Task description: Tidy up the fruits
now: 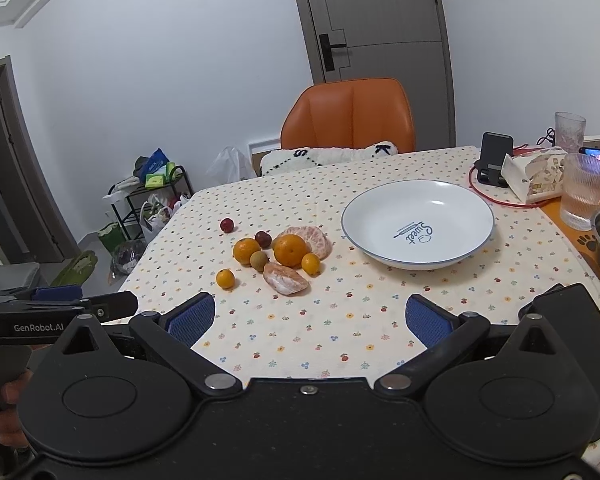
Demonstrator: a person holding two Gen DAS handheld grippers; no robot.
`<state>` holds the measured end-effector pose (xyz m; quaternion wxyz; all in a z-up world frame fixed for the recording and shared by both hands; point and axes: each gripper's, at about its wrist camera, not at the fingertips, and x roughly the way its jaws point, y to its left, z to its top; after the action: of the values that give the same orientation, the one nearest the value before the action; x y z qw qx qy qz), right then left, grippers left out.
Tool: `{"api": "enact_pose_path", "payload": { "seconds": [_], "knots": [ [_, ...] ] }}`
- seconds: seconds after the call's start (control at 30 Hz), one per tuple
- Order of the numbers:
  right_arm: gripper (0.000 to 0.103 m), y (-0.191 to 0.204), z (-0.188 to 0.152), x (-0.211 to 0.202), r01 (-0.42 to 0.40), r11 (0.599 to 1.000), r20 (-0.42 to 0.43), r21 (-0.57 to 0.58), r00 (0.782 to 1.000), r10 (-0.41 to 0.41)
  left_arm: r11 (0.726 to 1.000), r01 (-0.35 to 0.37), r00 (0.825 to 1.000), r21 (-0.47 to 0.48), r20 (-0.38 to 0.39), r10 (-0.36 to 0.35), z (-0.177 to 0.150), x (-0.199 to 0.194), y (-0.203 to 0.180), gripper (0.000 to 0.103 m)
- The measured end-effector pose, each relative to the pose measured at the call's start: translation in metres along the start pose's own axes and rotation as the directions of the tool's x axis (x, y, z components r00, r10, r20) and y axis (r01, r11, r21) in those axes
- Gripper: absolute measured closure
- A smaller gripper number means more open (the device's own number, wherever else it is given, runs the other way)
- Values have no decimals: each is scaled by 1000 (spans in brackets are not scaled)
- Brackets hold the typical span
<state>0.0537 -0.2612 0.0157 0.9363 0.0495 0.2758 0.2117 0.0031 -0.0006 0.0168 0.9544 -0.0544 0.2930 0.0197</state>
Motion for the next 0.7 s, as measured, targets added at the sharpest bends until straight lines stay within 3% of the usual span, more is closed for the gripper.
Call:
{"api": "enact_pose_path", "payload": {
  "seconds": [0.7],
  "knots": [
    [0, -6, 6, 11, -17, 1000, -11, 12, 1000, 17, 1000, -9, 1000, 14, -6, 9, 9, 4, 4, 0]
  ]
}}
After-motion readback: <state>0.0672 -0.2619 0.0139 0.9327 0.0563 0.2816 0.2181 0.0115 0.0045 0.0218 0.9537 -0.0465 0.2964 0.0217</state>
